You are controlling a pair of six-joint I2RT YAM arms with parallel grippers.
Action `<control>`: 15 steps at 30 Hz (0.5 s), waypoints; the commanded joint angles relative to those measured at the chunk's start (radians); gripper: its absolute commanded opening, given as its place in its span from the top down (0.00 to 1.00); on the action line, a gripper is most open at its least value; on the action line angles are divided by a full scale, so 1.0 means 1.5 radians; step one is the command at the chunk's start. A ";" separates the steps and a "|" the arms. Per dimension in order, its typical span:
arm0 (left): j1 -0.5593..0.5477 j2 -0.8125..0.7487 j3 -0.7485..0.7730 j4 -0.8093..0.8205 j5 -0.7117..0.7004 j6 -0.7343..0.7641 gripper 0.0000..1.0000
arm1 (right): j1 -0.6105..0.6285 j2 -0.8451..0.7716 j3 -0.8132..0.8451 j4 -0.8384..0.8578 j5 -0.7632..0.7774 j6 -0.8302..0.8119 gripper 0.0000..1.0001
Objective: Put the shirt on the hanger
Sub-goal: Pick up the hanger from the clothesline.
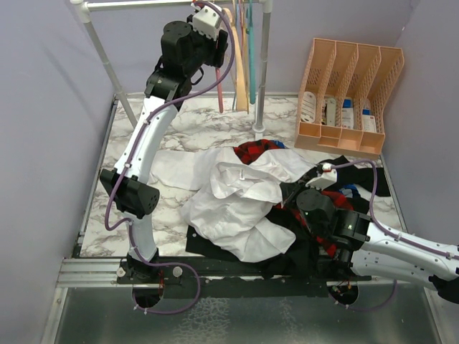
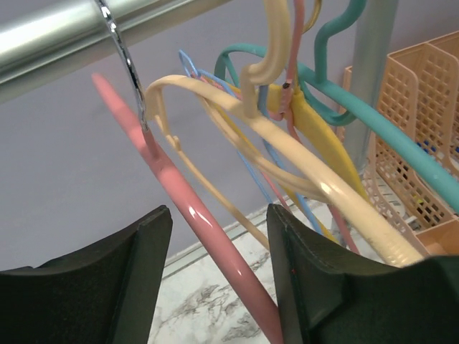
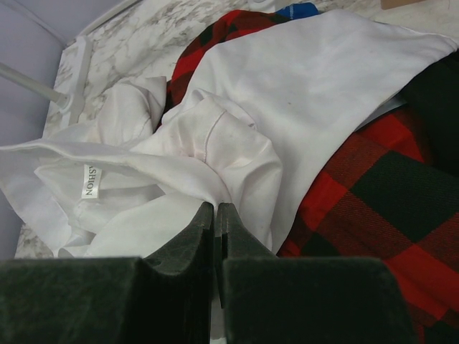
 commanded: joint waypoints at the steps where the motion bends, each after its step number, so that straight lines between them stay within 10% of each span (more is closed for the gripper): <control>1: -0.015 -0.028 0.002 0.005 -0.130 0.023 0.45 | -0.002 -0.009 -0.010 -0.020 0.026 0.011 0.99; 15: -0.049 -0.046 -0.036 0.004 -0.247 0.077 0.60 | -0.002 -0.006 -0.010 -0.016 0.026 0.012 0.99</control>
